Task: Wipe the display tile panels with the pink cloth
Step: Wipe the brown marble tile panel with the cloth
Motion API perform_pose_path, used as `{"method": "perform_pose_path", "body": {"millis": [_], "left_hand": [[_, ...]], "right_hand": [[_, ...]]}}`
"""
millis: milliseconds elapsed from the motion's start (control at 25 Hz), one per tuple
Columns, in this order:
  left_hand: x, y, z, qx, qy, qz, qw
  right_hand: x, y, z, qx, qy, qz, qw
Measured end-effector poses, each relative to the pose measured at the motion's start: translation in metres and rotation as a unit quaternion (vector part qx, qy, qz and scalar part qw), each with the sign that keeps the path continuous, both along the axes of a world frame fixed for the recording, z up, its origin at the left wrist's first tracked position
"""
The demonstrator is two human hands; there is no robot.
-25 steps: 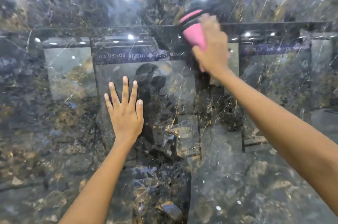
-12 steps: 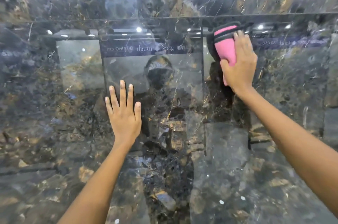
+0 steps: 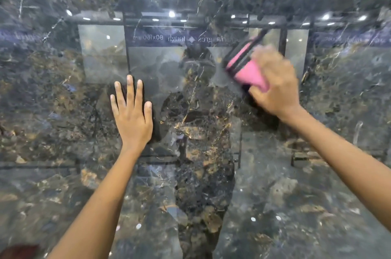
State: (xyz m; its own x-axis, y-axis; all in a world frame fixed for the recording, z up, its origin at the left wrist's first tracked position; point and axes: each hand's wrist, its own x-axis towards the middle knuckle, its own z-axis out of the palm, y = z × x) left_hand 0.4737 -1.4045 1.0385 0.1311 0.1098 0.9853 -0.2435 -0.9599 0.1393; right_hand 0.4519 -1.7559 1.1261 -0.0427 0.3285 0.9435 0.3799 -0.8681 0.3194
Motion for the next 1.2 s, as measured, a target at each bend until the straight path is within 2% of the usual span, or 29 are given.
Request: {"method": "perform_pose_path", "body": {"millis": [40,80,120,160,240,320,360,400,440,520,560,640,680,720,760,800,840,880,920,960,1000,1080,1120,1200], "left_hand": [[0.001,-0.005,-0.001,-0.014,-0.002,0.003,1.000],[0.002,-0.010,-0.002,-0.032,-0.002,0.007,0.999],[0.002,-0.014,-0.002,-0.046,-0.001,0.011,0.999],[0.003,-0.016,-0.003,-0.052,0.001,0.011,0.999],[0.003,-0.016,-0.002,-0.051,0.003,0.012,0.999],[0.002,-0.013,-0.003,-0.045,0.004,0.009,0.999],[0.002,-0.013,-0.005,-0.043,0.004,0.007,0.999],[0.001,-0.013,-0.006,-0.040,0.003,0.007,0.999],[0.000,-0.014,-0.006,-0.039,0.001,0.008,0.999],[-0.001,-0.015,-0.004,-0.042,0.002,0.003,0.999],[-0.001,-0.015,-0.003,-0.041,0.003,0.000,0.999],[-0.003,-0.015,-0.010,-0.028,-0.003,-0.016,0.999],[-0.005,-0.016,-0.021,-0.021,-0.007,-0.030,0.999],[-0.008,-0.020,-0.041,-0.019,-0.006,-0.041,0.999],[-0.012,-0.024,-0.068,-0.027,0.000,-0.046,0.999],[-0.017,-0.028,-0.101,-0.042,0.015,-0.045,0.998],[-0.023,-0.030,-0.137,-0.059,0.037,-0.038,0.997],[-0.028,-0.031,-0.170,-0.070,0.066,-0.028,0.995],[-0.031,-0.028,-0.198,-0.068,0.100,-0.017,0.993],[-0.030,-0.023,-0.218,-0.057,0.130,-0.007,0.990],[-0.026,-0.018,-0.229,-0.041,0.145,0.001,0.989],[-0.015,-0.011,-0.234,-0.014,0.134,0.014,0.991],[-0.012,-0.010,-0.233,-0.008,0.112,0.018,0.993],[-0.007,-0.010,-0.238,-0.004,0.072,0.014,0.997]], "right_hand": [[0.001,-0.003,0.009,0.104,-0.005,-0.004,0.995],[0.004,0.002,0.000,0.163,-0.007,-0.002,0.987],[0.007,0.013,-0.023,0.169,-0.011,0.006,0.986],[0.008,0.025,-0.059,0.122,-0.003,0.022,0.992],[0.007,0.043,-0.151,-0.100,0.045,0.040,0.993],[-0.005,0.050,-0.223,-0.331,0.081,0.010,0.940],[-0.005,0.047,-0.229,-0.371,0.086,0.012,0.924],[-0.002,0.044,-0.216,-0.356,0.090,0.033,0.929],[-0.001,0.040,-0.190,-0.292,0.080,0.054,0.952],[0.002,0.025,-0.131,-0.106,0.046,0.052,0.992],[0.002,0.017,-0.111,-0.002,0.028,0.043,0.999],[0.006,0.024,-0.124,0.152,0.022,0.038,0.987],[0.009,0.036,-0.156,0.163,0.029,0.036,0.986],[0.009,0.050,-0.197,0.106,0.053,0.033,0.992],[0.008,0.060,-0.241,-0.009,0.086,0.034,0.996],[0.006,0.061,-0.283,-0.156,0.116,0.023,0.981],[0.001,0.058,-0.318,-0.291,0.137,0.008,0.947],[-0.007,0.051,-0.340,-0.377,0.157,-0.002,0.913],[-0.011,0.045,-0.350,-0.412,0.172,0.005,0.895],[-0.015,0.042,-0.342,-0.401,0.188,0.025,0.896],[-0.016,0.042,-0.322,-0.352,0.180,0.058,0.917],[-0.010,0.039,-0.253,-0.174,0.124,0.103,0.971],[-0.006,0.030,-0.214,-0.079,0.094,0.088,0.988],[0.007,0.016,-0.171,0.093,0.043,0.060,0.993]]}}
